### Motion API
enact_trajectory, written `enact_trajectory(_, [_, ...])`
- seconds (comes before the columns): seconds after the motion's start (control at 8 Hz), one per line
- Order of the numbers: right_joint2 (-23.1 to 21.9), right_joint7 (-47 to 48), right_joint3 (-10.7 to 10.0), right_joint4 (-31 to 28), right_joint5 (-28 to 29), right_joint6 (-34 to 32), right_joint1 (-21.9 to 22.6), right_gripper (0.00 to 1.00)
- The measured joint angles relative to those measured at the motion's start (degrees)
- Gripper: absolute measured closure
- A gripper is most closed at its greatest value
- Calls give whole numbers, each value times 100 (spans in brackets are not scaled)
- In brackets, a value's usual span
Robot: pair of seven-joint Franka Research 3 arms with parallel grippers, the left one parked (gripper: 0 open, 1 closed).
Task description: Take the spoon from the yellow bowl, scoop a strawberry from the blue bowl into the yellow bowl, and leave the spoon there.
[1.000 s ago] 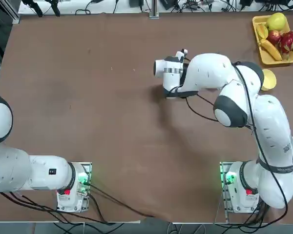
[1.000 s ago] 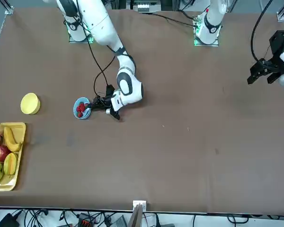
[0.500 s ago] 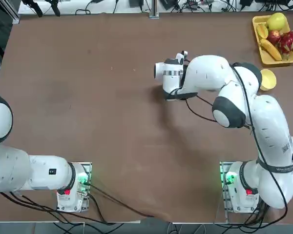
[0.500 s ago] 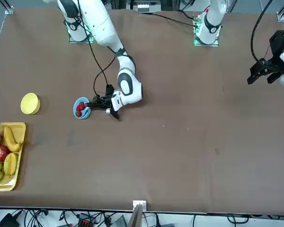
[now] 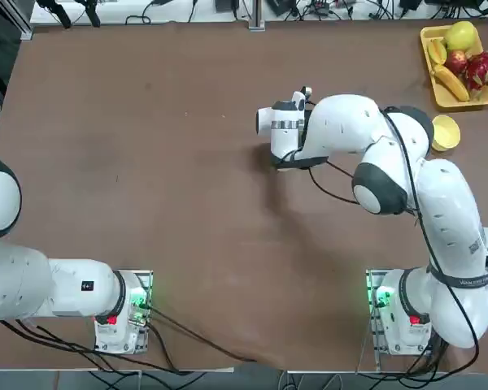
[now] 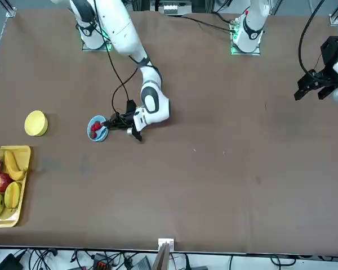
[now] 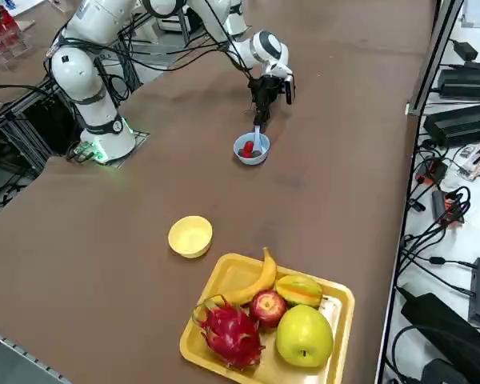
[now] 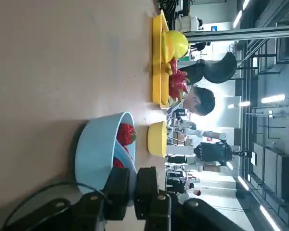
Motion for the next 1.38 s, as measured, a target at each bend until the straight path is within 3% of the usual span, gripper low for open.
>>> enact_trajectory(0.88, [58, 23, 0, 50, -55, -209, 80, 89])
enact_trajectory(1.38, [559, 28, -2, 695, -67, -600, 113, 89])
